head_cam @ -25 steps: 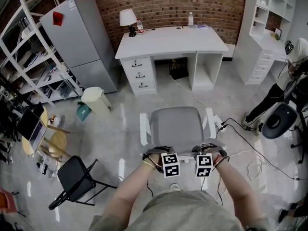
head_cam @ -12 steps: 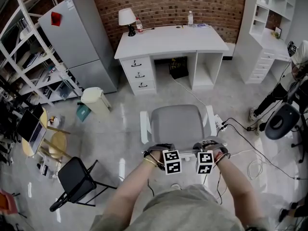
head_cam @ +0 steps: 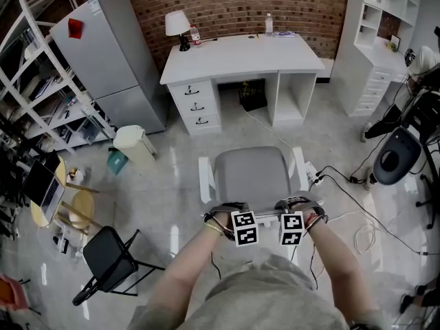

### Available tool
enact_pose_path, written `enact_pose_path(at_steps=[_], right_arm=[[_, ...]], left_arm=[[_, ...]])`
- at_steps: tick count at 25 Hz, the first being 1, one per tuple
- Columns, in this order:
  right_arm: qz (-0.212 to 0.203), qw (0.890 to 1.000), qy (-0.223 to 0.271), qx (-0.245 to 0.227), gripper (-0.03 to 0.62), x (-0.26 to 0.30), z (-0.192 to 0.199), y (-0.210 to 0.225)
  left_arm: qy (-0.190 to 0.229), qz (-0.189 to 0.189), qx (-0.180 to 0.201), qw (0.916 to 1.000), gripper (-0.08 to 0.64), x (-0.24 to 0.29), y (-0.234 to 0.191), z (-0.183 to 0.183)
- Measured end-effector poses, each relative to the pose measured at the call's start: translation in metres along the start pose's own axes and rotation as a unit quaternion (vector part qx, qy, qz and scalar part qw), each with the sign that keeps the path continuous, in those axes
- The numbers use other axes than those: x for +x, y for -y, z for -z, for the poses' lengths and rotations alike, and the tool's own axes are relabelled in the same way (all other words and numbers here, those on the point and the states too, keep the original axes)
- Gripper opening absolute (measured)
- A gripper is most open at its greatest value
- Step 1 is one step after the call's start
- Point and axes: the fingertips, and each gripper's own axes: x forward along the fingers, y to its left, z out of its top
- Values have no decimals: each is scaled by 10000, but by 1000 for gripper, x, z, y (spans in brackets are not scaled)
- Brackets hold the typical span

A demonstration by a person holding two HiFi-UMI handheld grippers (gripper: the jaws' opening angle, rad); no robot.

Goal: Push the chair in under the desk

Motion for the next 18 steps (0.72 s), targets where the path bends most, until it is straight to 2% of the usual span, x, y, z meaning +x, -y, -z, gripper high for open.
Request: enact_pose_path(at_steps=[18], right_arm=[[122, 9999, -24, -43, 20, 19, 11, 33]], left_arm=[[-20, -54, 49, 10000, 25, 14, -36, 2]])
